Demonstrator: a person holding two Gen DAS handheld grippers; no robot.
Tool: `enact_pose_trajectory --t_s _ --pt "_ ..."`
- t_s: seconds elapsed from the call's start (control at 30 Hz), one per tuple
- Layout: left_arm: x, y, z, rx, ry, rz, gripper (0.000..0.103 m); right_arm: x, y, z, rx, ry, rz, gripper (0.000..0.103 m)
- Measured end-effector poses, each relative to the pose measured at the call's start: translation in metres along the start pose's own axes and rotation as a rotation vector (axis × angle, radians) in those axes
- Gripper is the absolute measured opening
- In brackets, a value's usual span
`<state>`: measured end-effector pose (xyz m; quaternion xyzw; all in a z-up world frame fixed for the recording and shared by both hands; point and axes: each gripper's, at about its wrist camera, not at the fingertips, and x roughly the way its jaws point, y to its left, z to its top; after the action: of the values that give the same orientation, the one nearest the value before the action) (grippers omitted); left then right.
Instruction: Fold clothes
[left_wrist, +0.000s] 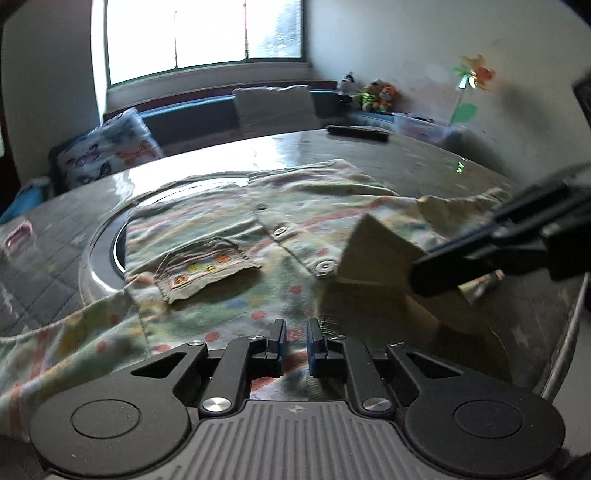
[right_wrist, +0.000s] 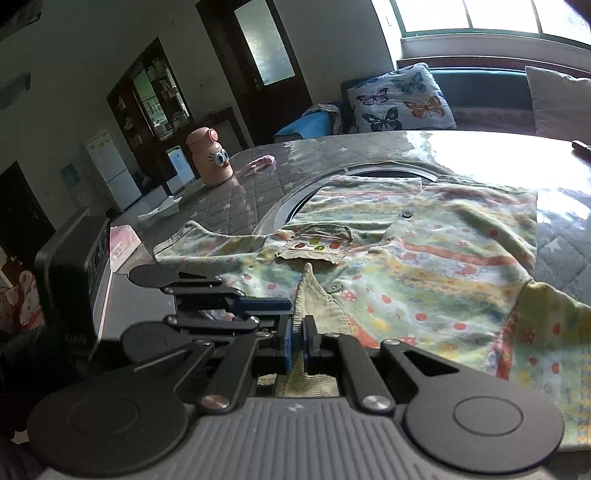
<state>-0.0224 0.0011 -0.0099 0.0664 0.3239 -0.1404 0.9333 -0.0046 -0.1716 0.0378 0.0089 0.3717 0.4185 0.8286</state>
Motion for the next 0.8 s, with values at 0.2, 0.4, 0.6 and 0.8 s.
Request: enact_pose_trajectory --t_s 0.2,0.4,0.6,0.8 --pt "-0.003 0.003 -0.002 -0.001 -0.023 -0.015 0.012 0.008 0.004 0.000 -0.025 0.022 0.002 0.005" --pt "-0.008 0.003 -0.007 -0.005 -0.030 -0.055 0.013 0.027 0.016 -0.007 -0.116 0.074 -0.025 0.005" --pt "-0.017 0.011 -0.006 -0.027 -0.046 -0.063 0.015 0.037 0.023 -0.014 -0.176 0.137 -0.027 0.014" --pt "-0.038 0.025 0.007 -0.051 -0.112 -0.032 0.015 0.019 0.020 -0.002 -0.158 0.084 0.007 0.015"
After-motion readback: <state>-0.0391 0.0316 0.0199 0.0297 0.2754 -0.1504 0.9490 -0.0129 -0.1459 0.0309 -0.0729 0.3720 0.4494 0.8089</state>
